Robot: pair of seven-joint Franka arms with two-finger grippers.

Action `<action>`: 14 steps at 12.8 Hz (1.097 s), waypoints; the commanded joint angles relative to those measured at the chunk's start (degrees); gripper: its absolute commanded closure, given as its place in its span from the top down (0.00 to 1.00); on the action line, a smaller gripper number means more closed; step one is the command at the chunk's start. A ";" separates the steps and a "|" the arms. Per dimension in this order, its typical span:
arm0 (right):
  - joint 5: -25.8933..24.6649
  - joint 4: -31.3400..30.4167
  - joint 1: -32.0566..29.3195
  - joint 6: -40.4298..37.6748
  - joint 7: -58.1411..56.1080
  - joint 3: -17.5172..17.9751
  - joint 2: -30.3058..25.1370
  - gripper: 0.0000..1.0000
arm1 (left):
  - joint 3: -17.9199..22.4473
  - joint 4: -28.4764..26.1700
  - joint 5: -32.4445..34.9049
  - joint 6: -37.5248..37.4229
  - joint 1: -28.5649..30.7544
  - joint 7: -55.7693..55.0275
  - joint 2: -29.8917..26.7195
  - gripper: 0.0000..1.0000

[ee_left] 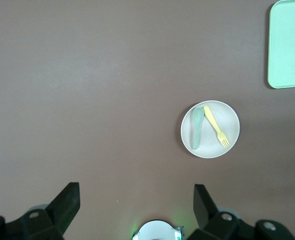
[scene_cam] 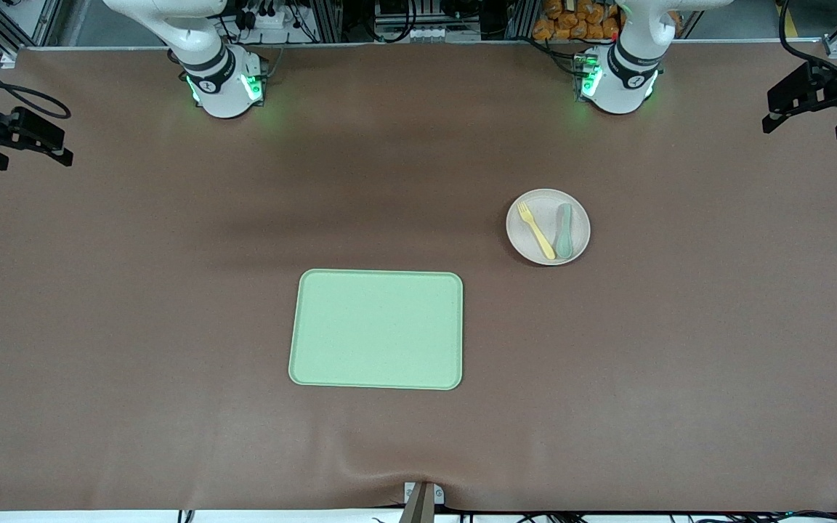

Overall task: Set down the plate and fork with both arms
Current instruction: 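Move the left gripper toward the white plate with utensils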

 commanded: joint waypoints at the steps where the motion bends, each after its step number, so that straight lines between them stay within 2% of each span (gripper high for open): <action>1: 1.08 -0.02 -0.79 -0.17 -0.80 0.19 -0.14 1.00 | -0.48 -0.19 -0.41 0.58 -0.16 0.80 -0.17 1.00; 5: 1.08 -0.02 -0.79 -0.17 -0.80 0.19 -0.14 1.00 | -0.57 -0.01 -0.93 0.58 0.37 0.63 0.10 1.00; 14: 1.08 -0.02 -0.79 -0.17 -0.80 0.19 -0.14 1.00 | -0.83 -3.26 -1.11 -0.21 -0.16 0.37 -0.52 1.00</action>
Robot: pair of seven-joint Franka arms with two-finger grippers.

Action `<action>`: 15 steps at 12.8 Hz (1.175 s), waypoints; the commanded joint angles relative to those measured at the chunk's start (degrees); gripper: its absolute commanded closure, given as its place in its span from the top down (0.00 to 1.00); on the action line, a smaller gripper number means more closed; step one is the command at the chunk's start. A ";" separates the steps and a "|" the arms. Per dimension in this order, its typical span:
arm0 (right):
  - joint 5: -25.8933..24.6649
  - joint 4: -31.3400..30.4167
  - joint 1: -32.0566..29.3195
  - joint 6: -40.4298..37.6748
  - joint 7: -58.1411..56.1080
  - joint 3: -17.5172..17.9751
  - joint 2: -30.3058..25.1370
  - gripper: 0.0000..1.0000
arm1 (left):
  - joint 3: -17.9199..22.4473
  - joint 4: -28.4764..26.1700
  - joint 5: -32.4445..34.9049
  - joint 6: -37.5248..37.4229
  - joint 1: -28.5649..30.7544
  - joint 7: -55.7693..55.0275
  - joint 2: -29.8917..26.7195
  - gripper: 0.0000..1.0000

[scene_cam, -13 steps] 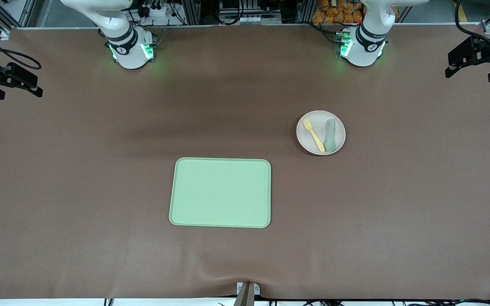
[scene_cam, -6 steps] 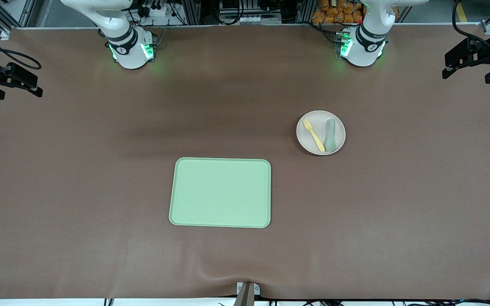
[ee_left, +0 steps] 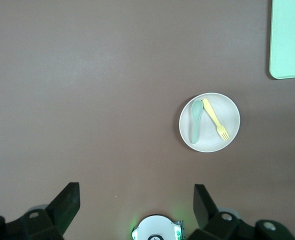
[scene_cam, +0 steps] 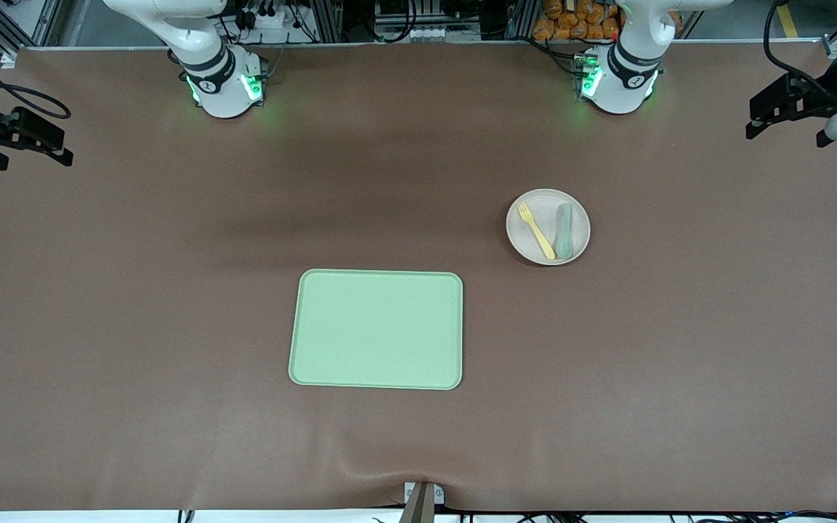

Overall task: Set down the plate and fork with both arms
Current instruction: 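Move the left gripper toward the white plate with utensils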

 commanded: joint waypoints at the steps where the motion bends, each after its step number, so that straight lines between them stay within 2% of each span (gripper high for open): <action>1: 1.08 -0.02 -0.79 -0.17 -0.80 0.19 -0.14 1.00 | -0.18 -1.39 -1.08 -0.23 0.03 0.33 -0.95 1.00; 8: 1.08 -0.02 -0.70 -0.17 -0.80 0.19 -0.14 1.00 | -1.68 -4.82 -1.08 -0.23 0.03 -0.02 -0.78 1.00; 15: 1.08 -0.02 -0.70 -0.17 -0.80 0.19 -0.14 1.00 | -3.26 -13.77 -1.08 2.66 0.03 -0.02 -0.69 1.00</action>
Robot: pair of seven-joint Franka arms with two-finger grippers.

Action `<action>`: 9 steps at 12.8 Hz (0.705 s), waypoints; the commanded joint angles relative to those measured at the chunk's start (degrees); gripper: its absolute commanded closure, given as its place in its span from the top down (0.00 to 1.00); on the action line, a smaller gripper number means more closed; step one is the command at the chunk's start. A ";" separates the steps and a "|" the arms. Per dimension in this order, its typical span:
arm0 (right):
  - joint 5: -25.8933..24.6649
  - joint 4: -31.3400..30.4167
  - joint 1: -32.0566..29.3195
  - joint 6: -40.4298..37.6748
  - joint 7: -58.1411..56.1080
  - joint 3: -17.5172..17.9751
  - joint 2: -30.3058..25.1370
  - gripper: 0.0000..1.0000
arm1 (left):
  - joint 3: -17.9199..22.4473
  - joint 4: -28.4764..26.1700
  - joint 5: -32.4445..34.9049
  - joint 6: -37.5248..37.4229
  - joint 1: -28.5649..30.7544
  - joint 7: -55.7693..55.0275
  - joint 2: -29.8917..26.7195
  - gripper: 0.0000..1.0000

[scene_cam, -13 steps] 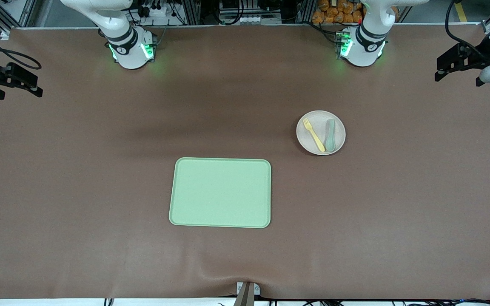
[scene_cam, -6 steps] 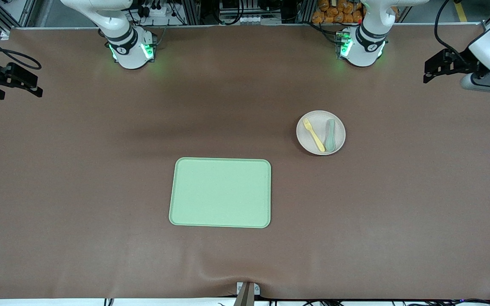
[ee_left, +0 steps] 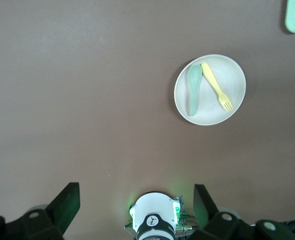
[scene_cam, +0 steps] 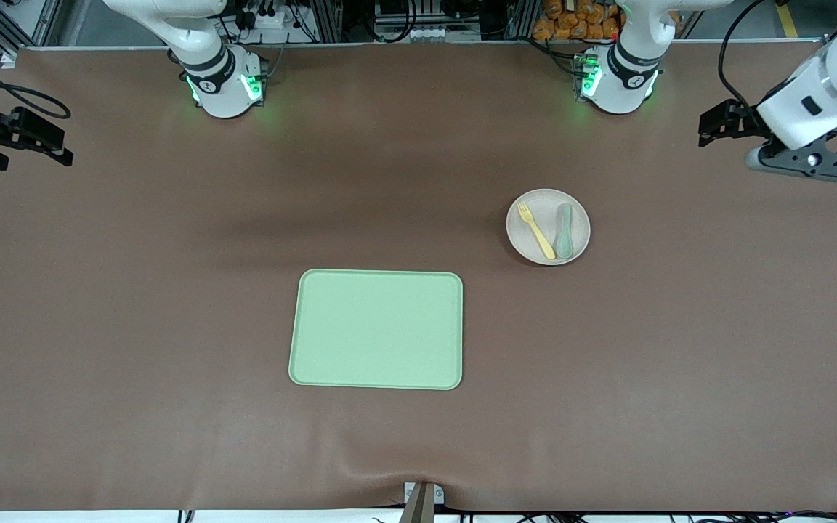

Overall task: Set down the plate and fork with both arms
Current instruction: 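Move the left gripper toward the white plate with utensils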

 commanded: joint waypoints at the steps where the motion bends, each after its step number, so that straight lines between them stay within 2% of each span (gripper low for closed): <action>1: 1.08 -0.02 -0.70 -0.17 -0.79 0.19 -0.14 1.00 | -1.27 -5.73 -1.04 3.52 0.08 -0.10 -0.82 1.00; 4: 1.08 -0.02 -0.70 -0.17 -0.79 0.19 -0.14 1.00 | -2.50 -13.55 -1.04 9.05 0.16 -0.19 -0.82 1.00; 9: 1.08 -0.02 -0.79 -0.17 -0.79 0.19 -0.14 1.00 | -4.88 -27.18 -1.04 24.78 0.16 -0.98 -0.73 1.00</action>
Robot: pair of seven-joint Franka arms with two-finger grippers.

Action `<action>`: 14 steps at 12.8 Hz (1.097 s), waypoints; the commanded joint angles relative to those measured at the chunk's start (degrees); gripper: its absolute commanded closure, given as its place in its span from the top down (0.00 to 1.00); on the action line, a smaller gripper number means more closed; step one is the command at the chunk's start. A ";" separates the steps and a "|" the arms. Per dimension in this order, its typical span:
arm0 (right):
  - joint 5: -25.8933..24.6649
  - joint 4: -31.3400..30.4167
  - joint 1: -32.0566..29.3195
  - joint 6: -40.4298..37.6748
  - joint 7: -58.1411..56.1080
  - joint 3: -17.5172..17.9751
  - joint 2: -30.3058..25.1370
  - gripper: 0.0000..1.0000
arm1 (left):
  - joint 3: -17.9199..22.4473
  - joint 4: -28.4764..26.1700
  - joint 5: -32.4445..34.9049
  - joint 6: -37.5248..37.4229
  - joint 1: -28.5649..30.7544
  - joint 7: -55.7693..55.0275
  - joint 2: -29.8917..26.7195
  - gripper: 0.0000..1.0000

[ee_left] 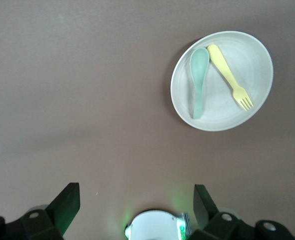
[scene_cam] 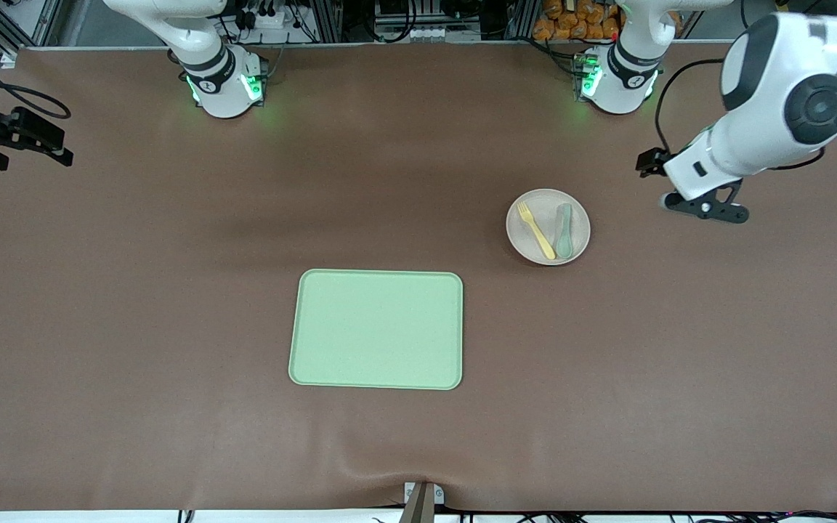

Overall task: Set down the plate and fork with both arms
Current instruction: 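Lower the left gripper and grasp the white plate rim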

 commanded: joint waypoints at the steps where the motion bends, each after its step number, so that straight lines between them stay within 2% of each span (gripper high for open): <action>1: 1.08 -0.01 -0.79 -0.17 -0.79 0.20 -0.14 1.00 | -1.11 -7.81 -1.02 8.24 0.17 -0.39 -1.13 1.00; 4: 1.08 -0.01 -0.70 -0.17 -0.79 0.20 -0.14 1.00 | -1.28 -14.85 -1.02 18.79 0.26 -0.39 0.27 1.00; 10: 1.08 -0.01 -0.79 -0.25 -0.79 0.20 -0.14 1.00 | -1.37 -14.78 -2.25 34.09 0.35 -0.39 12.92 1.00; 14: 1.08 -0.01 -0.79 -0.25 -0.79 0.20 -0.14 1.00 | -1.37 -13.99 -2.33 38.85 0.52 -0.39 18.46 1.00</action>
